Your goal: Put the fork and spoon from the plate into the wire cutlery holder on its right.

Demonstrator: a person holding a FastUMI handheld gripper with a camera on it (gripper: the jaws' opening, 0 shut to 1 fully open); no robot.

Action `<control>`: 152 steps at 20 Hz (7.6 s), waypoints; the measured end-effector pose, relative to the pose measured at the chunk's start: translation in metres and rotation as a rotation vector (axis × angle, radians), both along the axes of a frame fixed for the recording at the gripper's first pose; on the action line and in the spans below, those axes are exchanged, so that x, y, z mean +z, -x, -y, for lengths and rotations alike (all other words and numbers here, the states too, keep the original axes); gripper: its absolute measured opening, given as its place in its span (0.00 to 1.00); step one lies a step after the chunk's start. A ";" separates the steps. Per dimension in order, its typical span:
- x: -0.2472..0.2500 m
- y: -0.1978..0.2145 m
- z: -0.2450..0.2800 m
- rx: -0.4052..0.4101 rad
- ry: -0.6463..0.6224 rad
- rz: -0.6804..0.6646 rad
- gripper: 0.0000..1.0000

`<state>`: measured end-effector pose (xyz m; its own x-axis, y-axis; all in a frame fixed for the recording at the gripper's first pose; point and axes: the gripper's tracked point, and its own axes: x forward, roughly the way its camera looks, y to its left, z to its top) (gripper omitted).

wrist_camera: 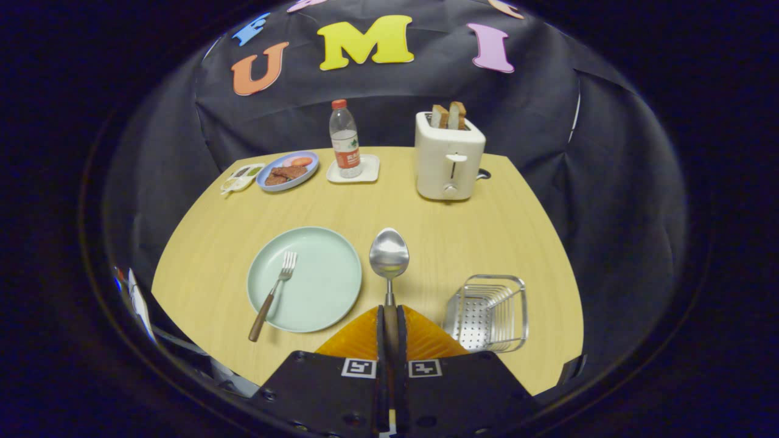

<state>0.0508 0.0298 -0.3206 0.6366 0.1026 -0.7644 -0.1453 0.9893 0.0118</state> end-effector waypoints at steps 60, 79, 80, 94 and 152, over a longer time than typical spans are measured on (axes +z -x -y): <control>-0.030 0.021 -0.148 0.054 -0.064 0.064 0.75; -0.111 0.017 -0.210 -0.070 -0.103 -0.123 0.33; -0.109 0.021 -0.210 -0.059 -0.115 -0.141 0.23; -0.037 0.036 -0.156 0.031 -0.131 -0.120 0.05; 0.066 0.044 0.031 -0.096 -0.117 0.049 0.55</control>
